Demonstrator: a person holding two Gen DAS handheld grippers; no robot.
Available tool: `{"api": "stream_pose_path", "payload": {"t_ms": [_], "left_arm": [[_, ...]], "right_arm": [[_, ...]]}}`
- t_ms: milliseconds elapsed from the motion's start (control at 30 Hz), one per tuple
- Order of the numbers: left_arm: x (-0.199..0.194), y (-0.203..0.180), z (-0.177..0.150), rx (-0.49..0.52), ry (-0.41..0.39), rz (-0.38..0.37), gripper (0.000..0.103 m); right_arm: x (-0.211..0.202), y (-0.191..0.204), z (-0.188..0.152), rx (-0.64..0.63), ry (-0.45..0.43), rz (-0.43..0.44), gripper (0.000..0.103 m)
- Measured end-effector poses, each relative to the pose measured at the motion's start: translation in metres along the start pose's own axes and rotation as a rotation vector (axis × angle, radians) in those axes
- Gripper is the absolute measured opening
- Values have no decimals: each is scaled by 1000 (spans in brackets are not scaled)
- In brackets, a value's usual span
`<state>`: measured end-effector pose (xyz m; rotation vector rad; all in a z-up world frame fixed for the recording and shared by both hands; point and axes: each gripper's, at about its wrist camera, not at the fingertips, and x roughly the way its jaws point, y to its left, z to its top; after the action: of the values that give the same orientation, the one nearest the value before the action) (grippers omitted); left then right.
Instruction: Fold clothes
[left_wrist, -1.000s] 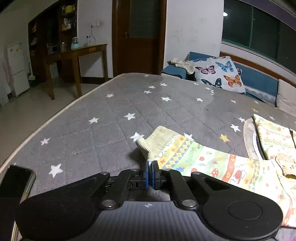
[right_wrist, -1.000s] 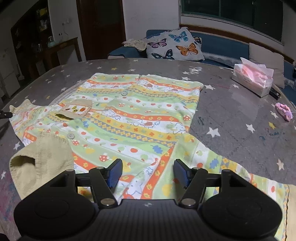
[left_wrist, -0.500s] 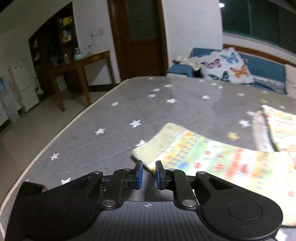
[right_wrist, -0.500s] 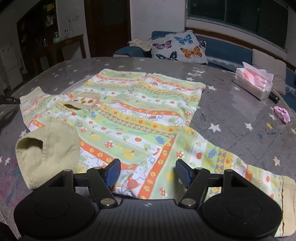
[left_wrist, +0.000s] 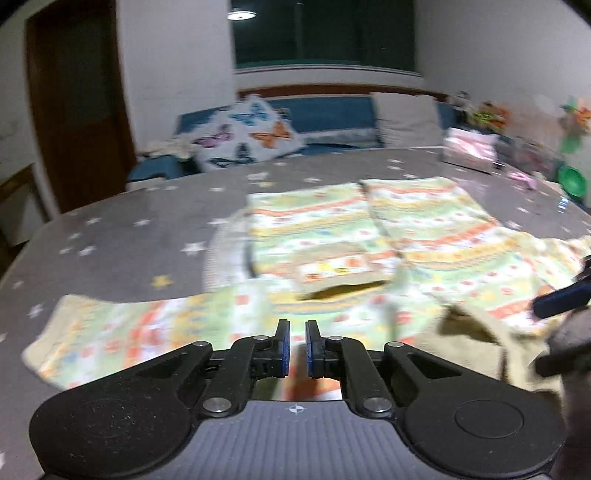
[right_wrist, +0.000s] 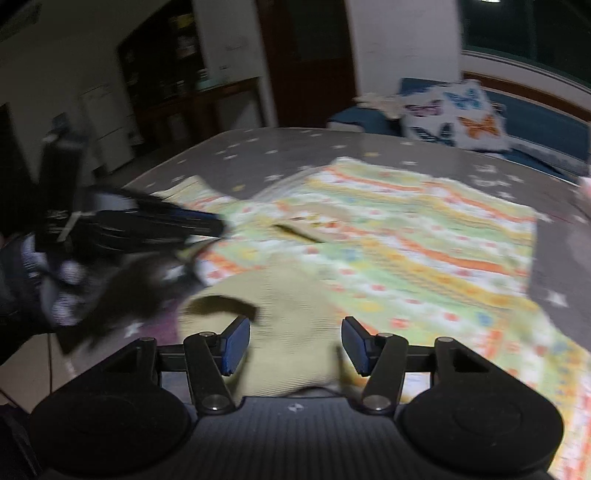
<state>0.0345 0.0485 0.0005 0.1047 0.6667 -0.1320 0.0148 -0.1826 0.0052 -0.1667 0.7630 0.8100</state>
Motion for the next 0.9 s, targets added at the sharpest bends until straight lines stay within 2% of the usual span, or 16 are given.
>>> {"api": "stream_pose_path", "payload": {"t_ms": [67, 133, 200, 267, 400, 533, 767, 867, 900], "left_arm": [[6, -6, 2, 10, -3, -31, 9], [11, -12, 7, 11, -9, -46, 9], [18, -15, 10, 6, -10, -65, 9], [26, -17, 10, 1, 6, -91, 9], [28, -27, 4, 31, 15, -163, 9], [26, -40, -3, 63, 14, -202, 9], [14, -58, -12, 138, -21, -190, 10], [11, -59, -14, 143, -31, -187, 10], [10, -59, -15, 142, -34, -186, 10]], "right_arm": [[12, 7, -1, -26, 16, -7, 46], [21, 11, -2, -39, 32, -21, 32], [23, 10, -4, -27, 36, -36, 13], [13, 4, -4, 4, 11, -42, 6], [-15, -13, -1, 90, -58, -43, 5], [-32, -29, 2, 162, -97, -27, 5], [-24, -28, 5, 166, -92, -9, 5], [-11, -23, 3, 157, -57, 21, 7], [-6, -19, 3, 143, -42, 30, 10]]}}
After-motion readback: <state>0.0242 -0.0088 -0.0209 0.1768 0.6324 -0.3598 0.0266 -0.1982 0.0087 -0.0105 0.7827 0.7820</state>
